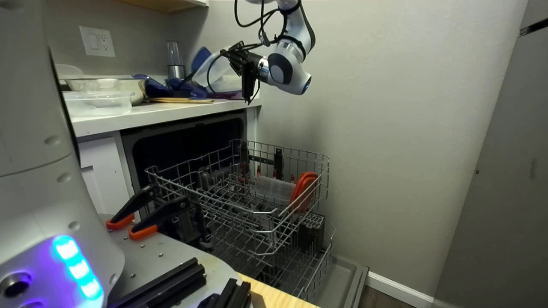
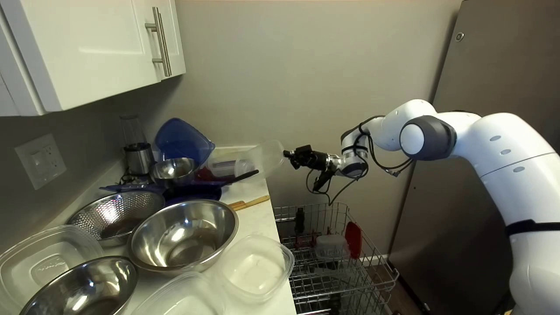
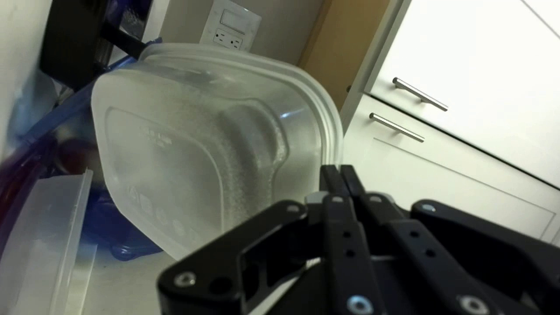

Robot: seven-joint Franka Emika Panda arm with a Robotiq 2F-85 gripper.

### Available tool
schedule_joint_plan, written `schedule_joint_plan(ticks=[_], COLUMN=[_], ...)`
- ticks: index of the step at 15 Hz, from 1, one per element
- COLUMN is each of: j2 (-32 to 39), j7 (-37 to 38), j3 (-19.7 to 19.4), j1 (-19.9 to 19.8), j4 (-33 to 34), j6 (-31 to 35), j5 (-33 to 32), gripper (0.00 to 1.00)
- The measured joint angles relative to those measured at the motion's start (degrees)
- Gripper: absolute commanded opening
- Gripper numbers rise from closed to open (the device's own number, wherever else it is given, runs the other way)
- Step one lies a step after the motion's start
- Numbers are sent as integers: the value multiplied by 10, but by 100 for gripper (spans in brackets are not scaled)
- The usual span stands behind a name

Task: Put the clear bowl second from left in the dish washing machine rack

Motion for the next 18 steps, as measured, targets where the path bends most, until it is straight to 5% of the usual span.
schedule_joint_plan(ticks=[18], j2=[-149], j7=[-122], j3=[-30], j1=[2], j4=[-104], j6=[213], j5=[-24], gripper=[1])
